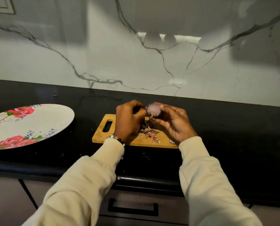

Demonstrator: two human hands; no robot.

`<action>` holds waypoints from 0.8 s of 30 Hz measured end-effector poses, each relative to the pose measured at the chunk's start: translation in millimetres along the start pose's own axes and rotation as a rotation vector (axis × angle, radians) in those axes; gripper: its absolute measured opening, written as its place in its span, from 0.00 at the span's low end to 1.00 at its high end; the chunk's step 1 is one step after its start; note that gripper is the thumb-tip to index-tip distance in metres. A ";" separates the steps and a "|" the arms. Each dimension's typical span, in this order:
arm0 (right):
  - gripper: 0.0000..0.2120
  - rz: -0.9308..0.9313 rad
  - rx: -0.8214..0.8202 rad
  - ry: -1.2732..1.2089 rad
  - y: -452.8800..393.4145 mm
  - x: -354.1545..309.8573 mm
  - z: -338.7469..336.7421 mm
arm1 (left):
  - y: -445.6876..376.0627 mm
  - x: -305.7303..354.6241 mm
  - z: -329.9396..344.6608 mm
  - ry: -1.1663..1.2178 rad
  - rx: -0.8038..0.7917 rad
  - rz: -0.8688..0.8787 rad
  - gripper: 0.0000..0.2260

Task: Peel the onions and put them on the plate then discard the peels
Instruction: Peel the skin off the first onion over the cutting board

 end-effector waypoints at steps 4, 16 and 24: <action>0.10 0.019 0.042 -0.056 -0.5 -1.7 -3.2 | -1.9 -5.5 1.5 0.075 -0.043 -0.075 0.03; 0.19 0.157 -0.051 -0.135 -0.4 3.0 -3.7 | 3.2 0.9 -3.8 0.062 0.011 -0.106 0.05; 0.14 0.086 -0.004 -0.042 -7.8 7.0 -12.7 | -0.5 -3.7 4.5 -0.194 0.054 0.101 0.14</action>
Point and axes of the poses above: each hand's wrist, its own y-axis away from the middle knuckle, its own z-axis out of the palm, x = y × z, the point moved 5 cm from there along -y, towards the middle knuckle, and after that the axes turned 15 degrees about -z, right-handed, at the moved point
